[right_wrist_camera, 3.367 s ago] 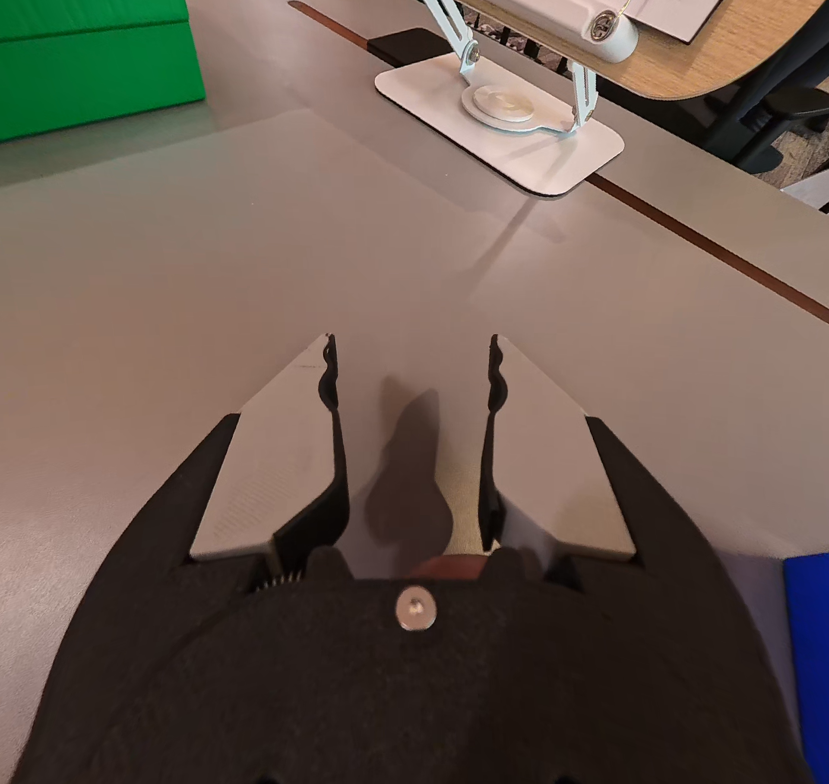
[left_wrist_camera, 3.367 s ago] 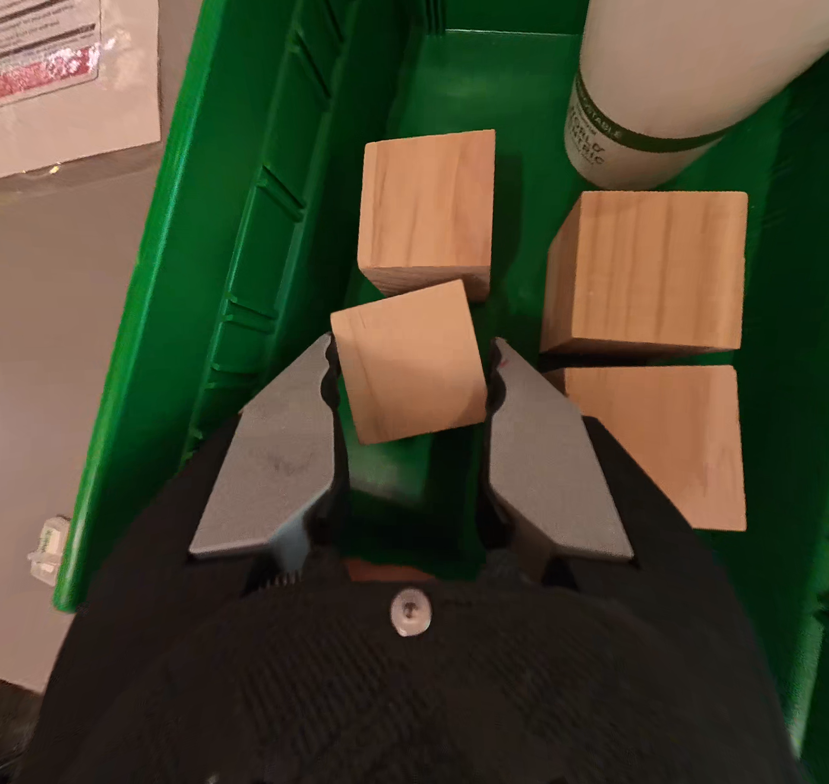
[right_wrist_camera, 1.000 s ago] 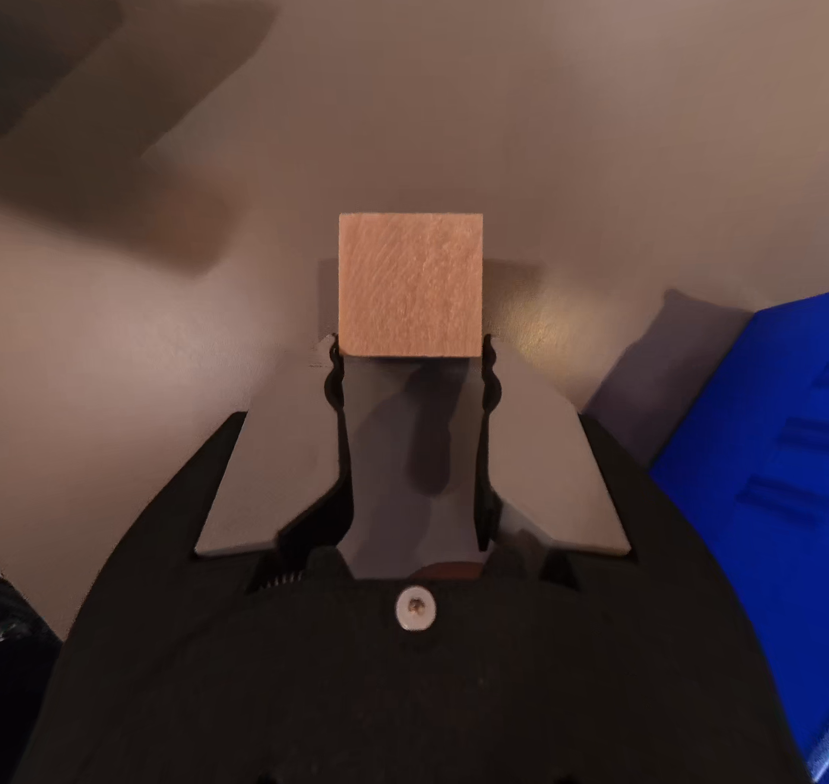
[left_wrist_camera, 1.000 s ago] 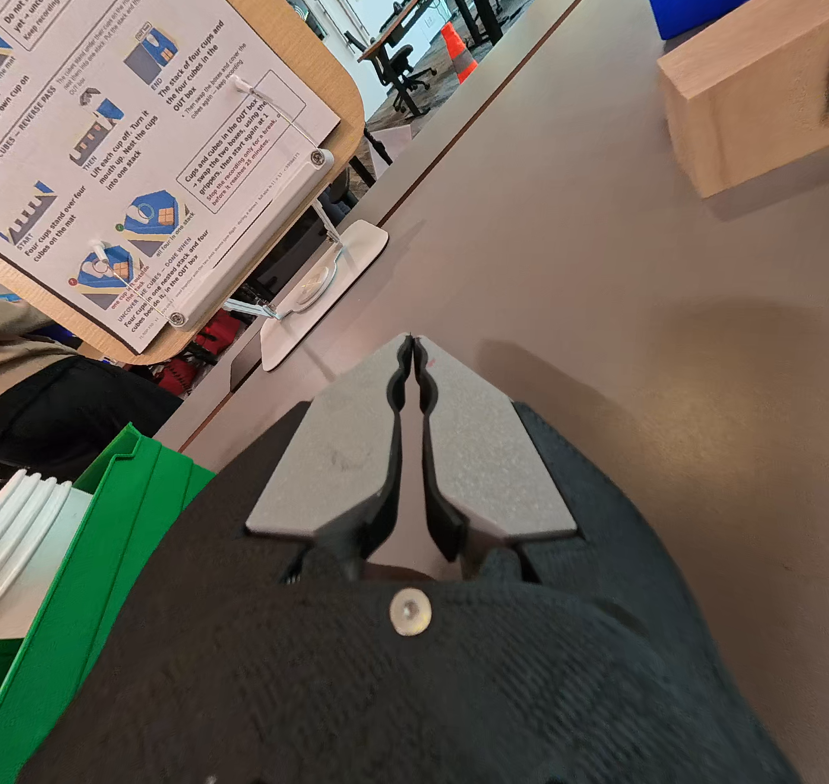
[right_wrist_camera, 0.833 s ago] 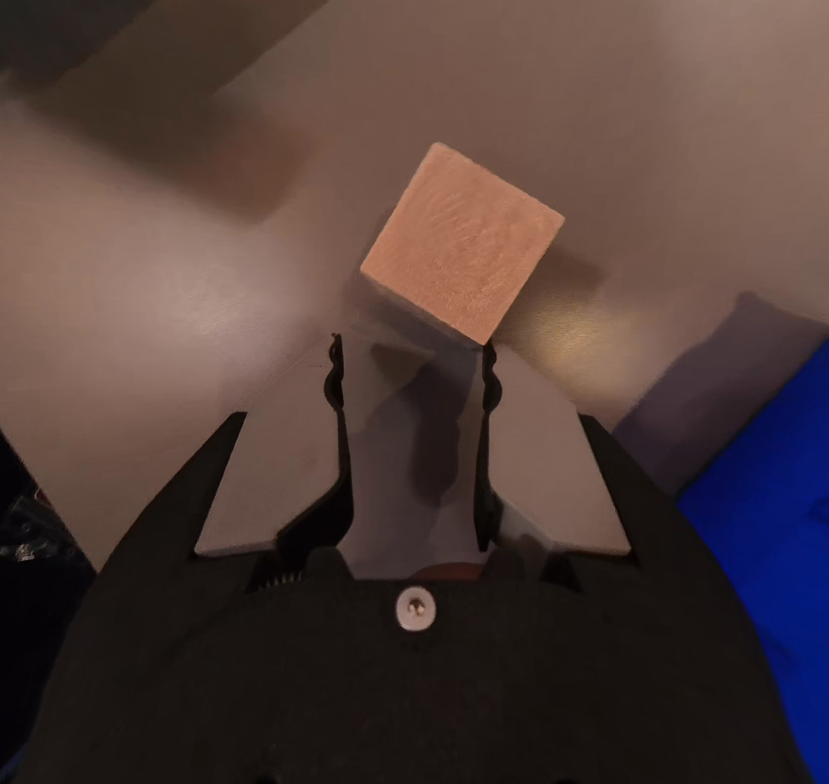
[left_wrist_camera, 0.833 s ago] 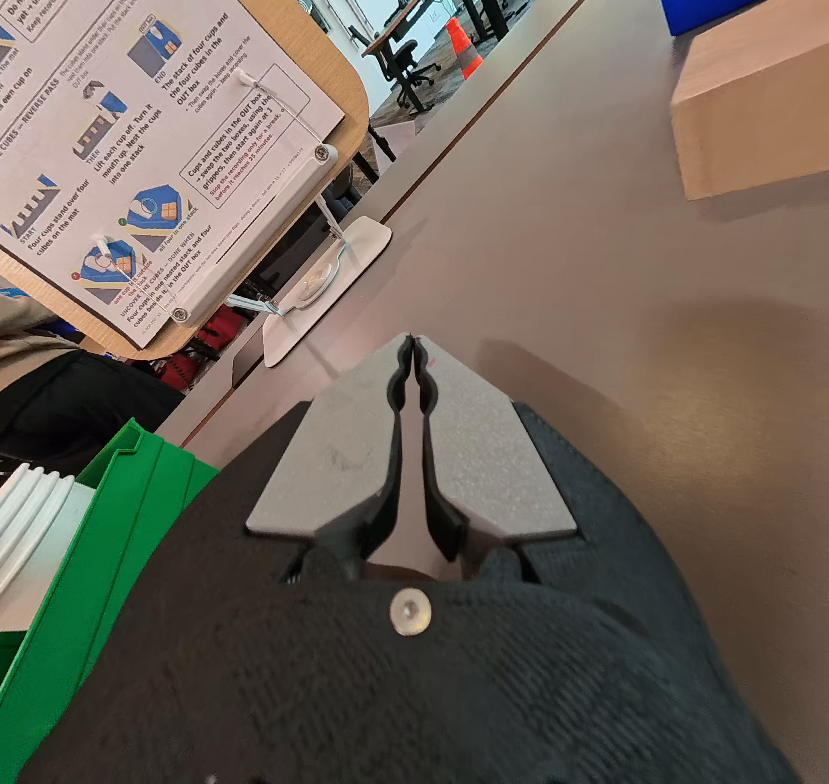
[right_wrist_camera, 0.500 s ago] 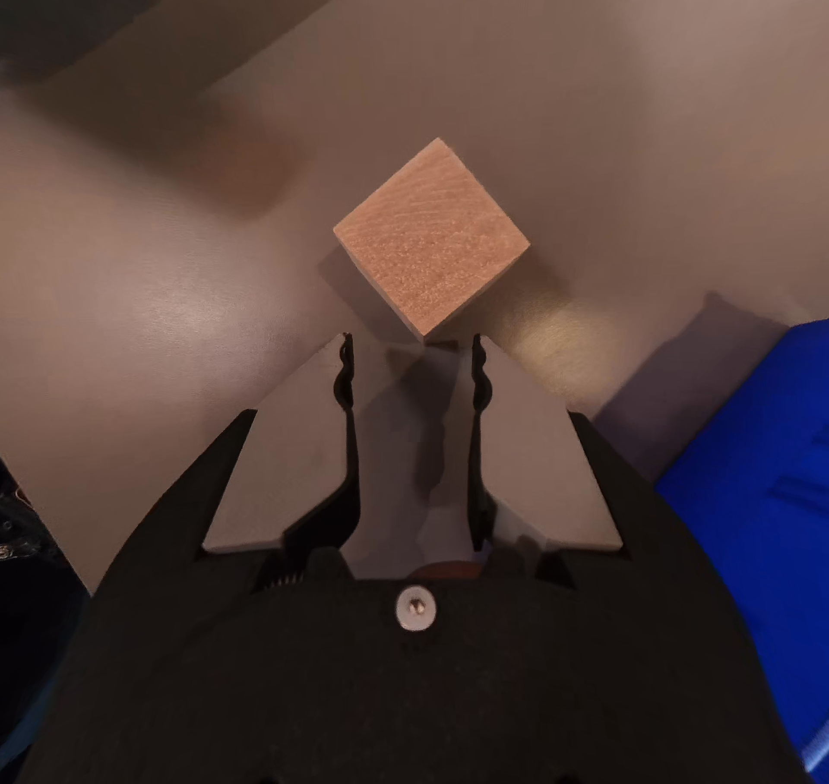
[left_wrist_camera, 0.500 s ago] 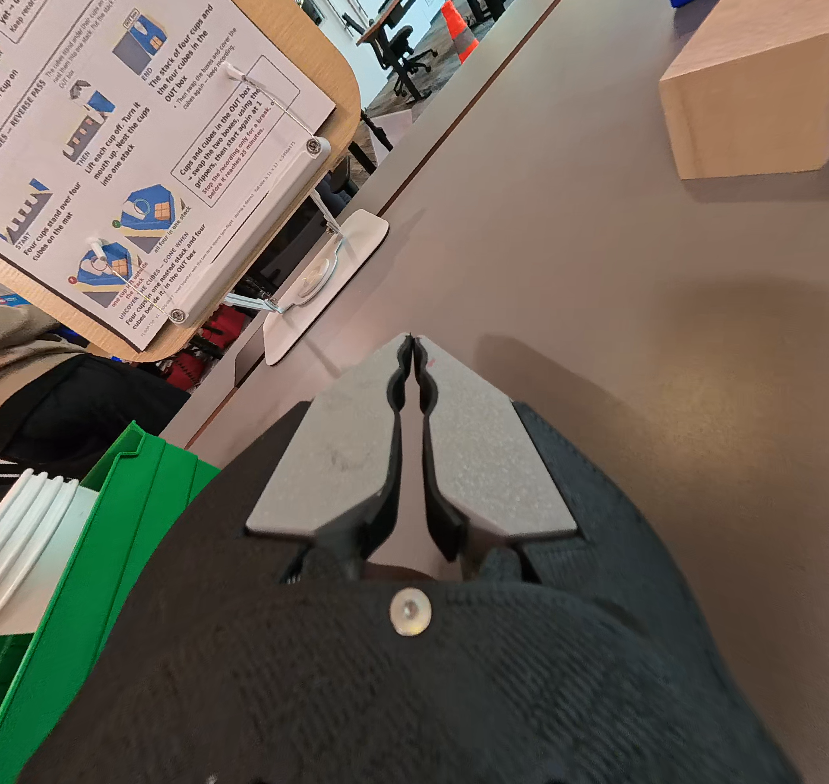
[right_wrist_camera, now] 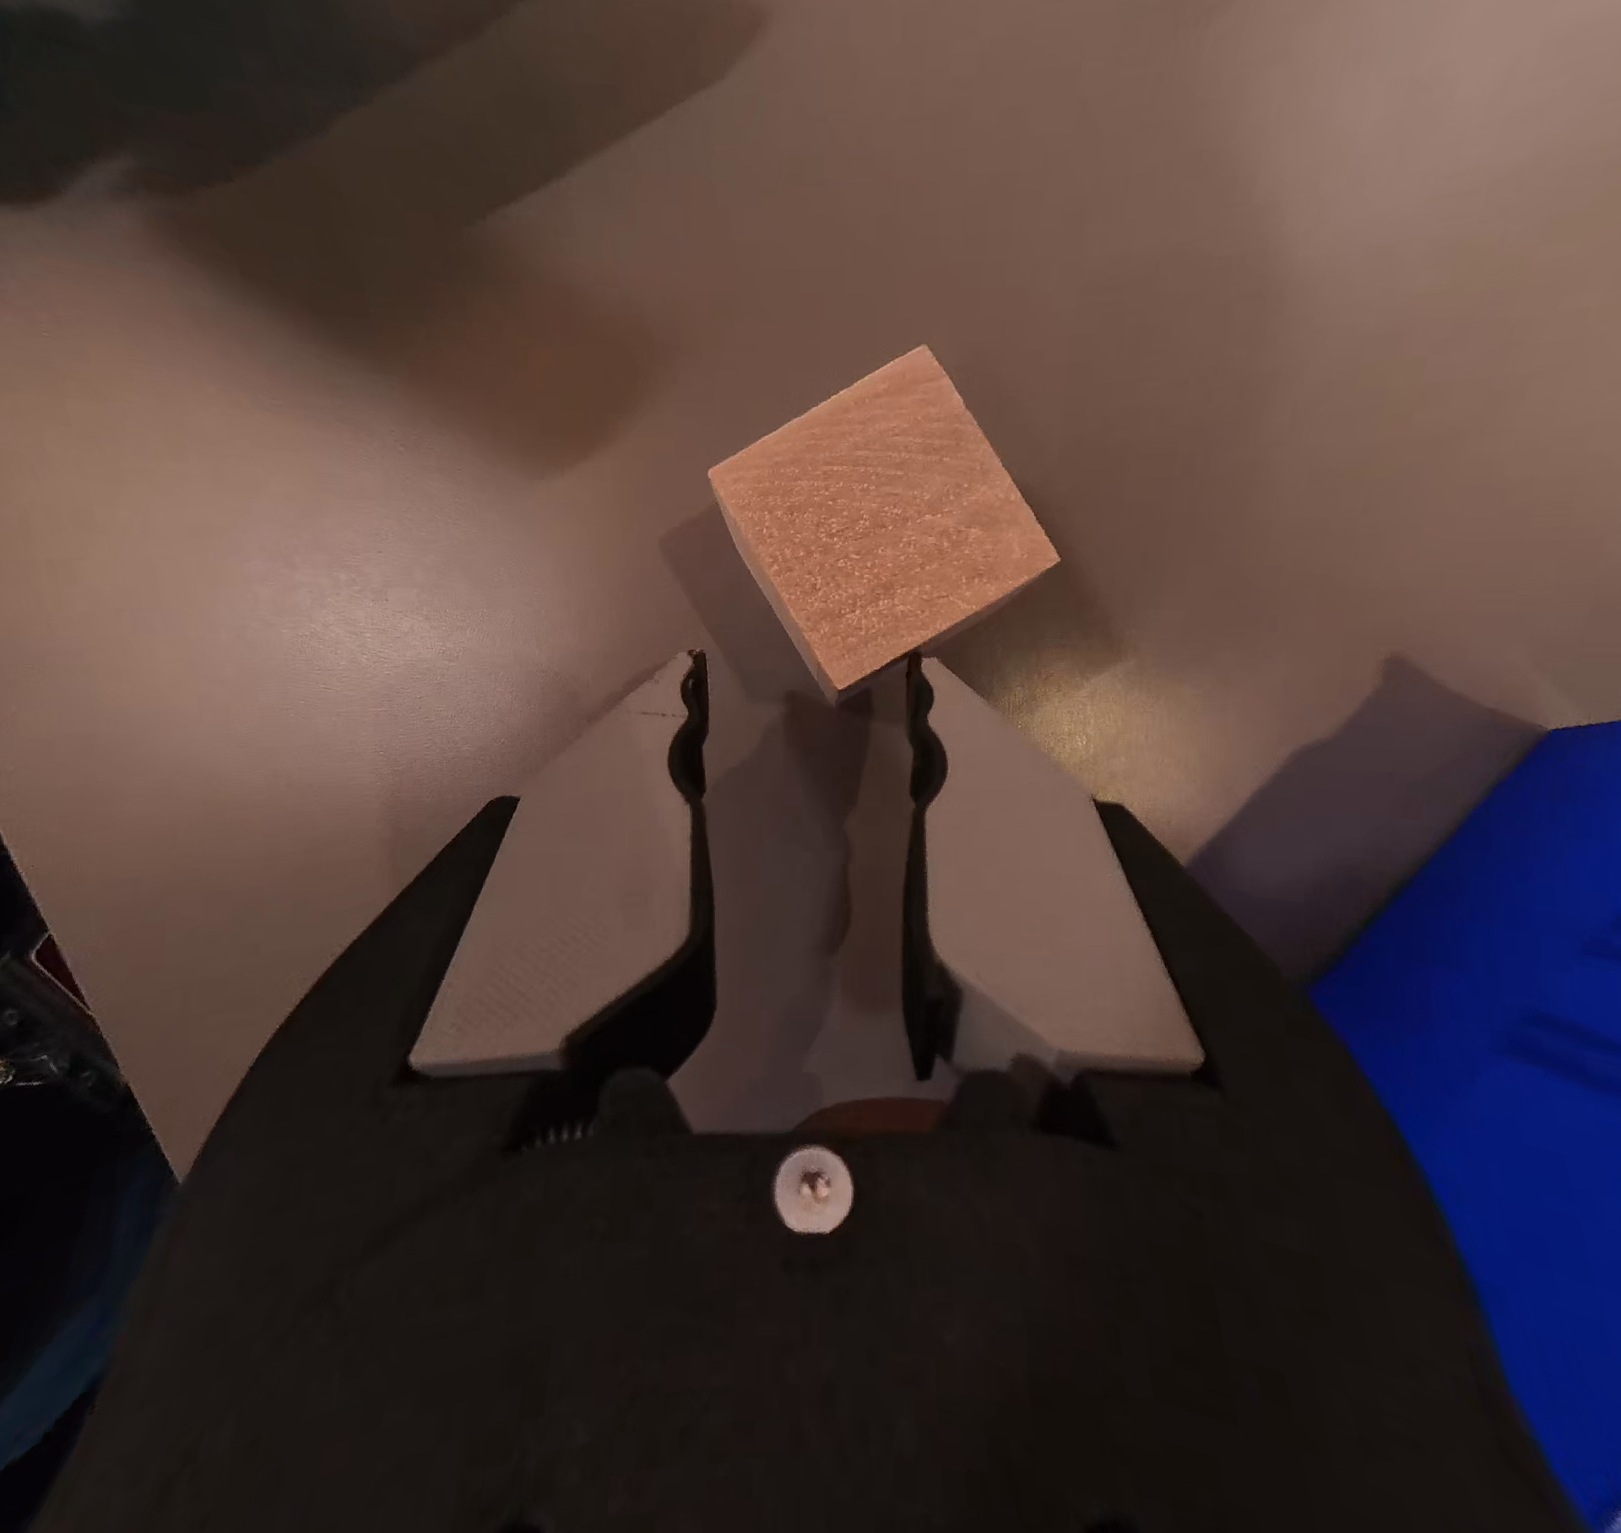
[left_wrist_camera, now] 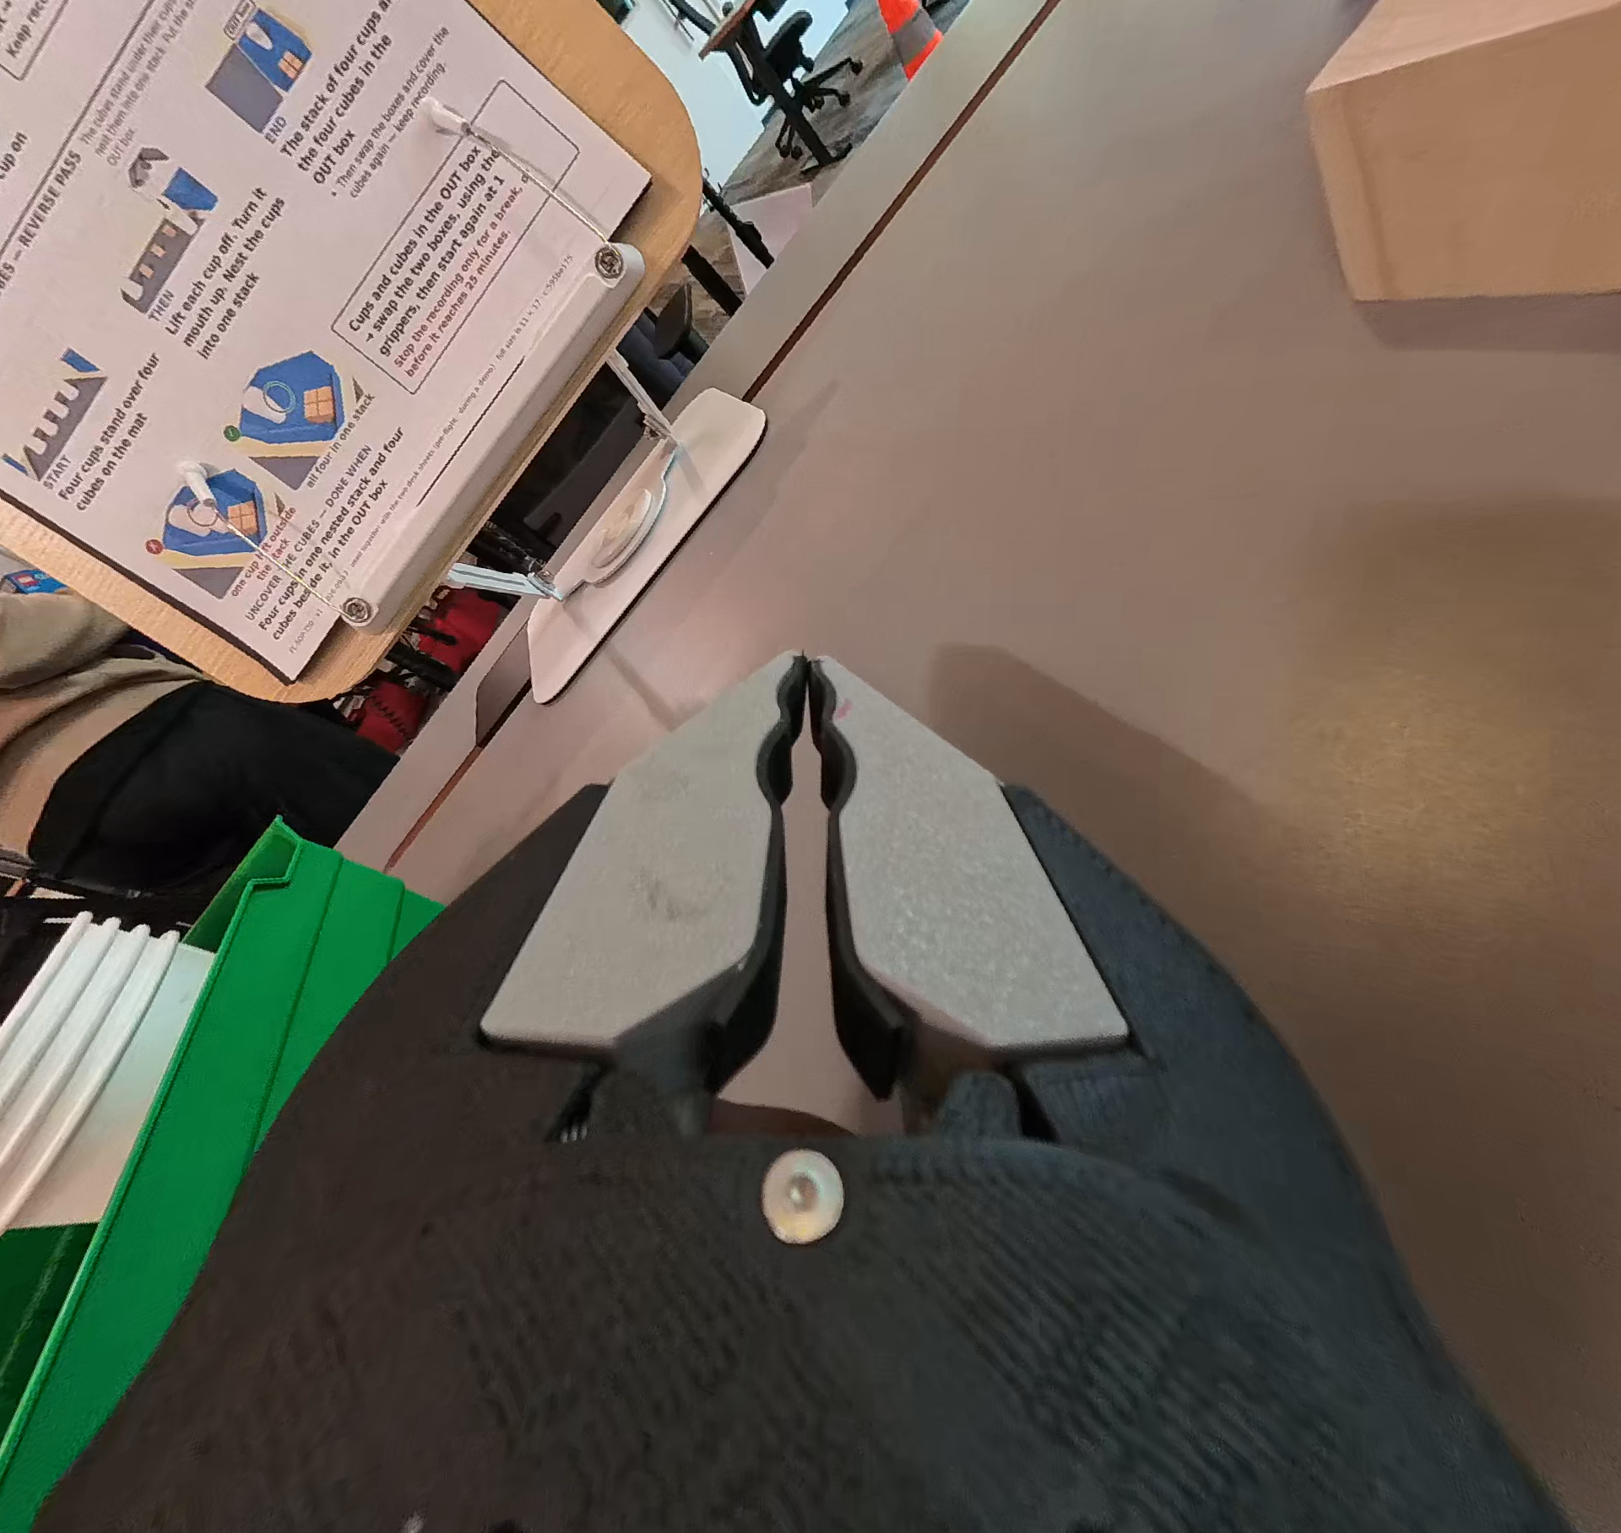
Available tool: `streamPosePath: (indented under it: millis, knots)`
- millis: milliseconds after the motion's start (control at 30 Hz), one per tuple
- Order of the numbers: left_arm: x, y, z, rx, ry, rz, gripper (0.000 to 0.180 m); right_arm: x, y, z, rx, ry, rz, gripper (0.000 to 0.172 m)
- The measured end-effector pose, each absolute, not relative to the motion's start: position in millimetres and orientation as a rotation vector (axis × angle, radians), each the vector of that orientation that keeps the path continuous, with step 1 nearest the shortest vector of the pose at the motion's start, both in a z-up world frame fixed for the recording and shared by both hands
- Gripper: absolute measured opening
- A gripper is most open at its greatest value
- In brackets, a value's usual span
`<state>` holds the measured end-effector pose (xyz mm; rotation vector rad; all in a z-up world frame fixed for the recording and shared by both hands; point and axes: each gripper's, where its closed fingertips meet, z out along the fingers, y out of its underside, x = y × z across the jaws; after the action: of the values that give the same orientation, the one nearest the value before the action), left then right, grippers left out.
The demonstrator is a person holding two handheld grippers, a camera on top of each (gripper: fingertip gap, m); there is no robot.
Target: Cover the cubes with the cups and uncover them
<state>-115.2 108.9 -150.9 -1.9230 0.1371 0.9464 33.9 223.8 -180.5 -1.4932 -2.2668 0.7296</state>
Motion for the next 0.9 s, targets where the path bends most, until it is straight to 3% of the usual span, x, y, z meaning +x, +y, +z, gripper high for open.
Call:
streamPosePath:
  millis: [300,433,633,667,767,900]
  knots:
    - [-118,107,-150,-1.921,0.115,0.944,0.0,10,247,-125,-1.507,-1.894,0.979,0.051]
    - [-118,108,-152,-1.932,0.12,0.952,0.0,-11,272,-87,-1.505,-1.53,1.02,0.044]
    - [-117,109,-153,-1.937,0.133,0.966,0.0,-11,362,-130,-1.7,-1.154,0.264,0.05]
    - [-116,109,-153,-1.937,0.131,0.965,0.0,-9,370,-131,-1.686,-1.118,0.204,0.039]
    - [-116,109,-153,-1.935,0.129,0.968,0.0,-5,387,-127,-1.694,-1.015,0.167,0.021]
    - [-116,107,-153,-1.933,0.124,0.976,0.0,0,401,-112,-1.665,-0.906,0.191,0.022]
